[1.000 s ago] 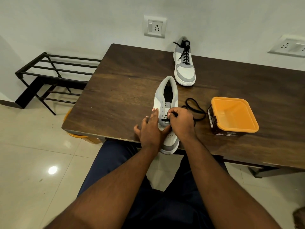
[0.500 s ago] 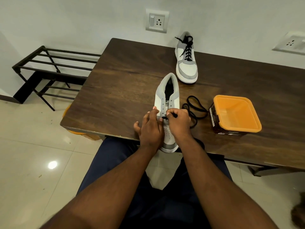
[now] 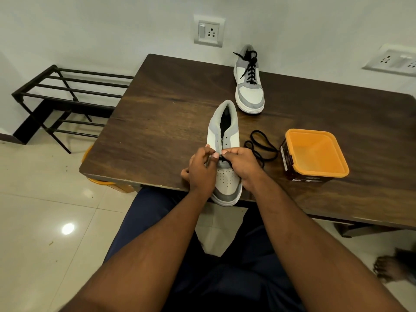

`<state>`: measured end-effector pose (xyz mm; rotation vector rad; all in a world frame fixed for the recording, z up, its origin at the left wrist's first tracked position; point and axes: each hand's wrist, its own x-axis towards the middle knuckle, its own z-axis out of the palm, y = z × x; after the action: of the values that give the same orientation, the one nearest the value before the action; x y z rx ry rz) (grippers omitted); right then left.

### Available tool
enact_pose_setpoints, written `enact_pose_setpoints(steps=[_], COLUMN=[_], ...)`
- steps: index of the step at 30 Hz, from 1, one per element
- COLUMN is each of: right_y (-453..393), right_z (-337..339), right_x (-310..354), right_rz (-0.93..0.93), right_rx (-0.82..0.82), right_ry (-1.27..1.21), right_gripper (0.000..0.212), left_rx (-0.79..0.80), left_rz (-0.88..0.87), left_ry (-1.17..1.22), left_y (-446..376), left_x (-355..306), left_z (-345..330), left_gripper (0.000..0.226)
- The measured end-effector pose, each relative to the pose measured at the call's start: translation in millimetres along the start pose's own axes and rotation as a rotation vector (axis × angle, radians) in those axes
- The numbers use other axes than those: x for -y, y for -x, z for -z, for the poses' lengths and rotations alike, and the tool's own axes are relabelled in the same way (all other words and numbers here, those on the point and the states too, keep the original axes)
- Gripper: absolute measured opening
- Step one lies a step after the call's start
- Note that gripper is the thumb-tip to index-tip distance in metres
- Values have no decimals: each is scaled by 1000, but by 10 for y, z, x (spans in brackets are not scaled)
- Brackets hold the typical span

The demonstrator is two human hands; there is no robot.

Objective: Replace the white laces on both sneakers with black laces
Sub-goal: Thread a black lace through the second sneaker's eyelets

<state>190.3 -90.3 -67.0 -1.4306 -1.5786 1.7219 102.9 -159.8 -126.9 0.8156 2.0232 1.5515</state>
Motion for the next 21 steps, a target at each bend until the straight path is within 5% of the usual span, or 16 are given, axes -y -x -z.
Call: enact_pose_setpoints(steps=[7, 12, 15, 18, 21], right_y=[11, 5, -30, -79, -46], right_z=[56, 82, 157, 210, 280], right_x=[-43, -50, -94, -161, -131], right_rz=[118, 162, 299, 375, 388], right_rx=[68, 65, 70, 37, -14], right_ry=[145, 158, 296, 452, 683], right_gripper=[19, 19, 18, 18, 29], left_rx=[-82, -99, -188, -475, -538], left_rz=[11, 2, 83, 289, 268], left_ry=[-201, -64, 409, 920, 976], left_y=[106, 17, 4, -300, -518], left_x=[-316, -272, -466, -763, -972], left_z=[-11, -10, 86, 466, 902], left_gripper=[7, 10, 22, 23, 20])
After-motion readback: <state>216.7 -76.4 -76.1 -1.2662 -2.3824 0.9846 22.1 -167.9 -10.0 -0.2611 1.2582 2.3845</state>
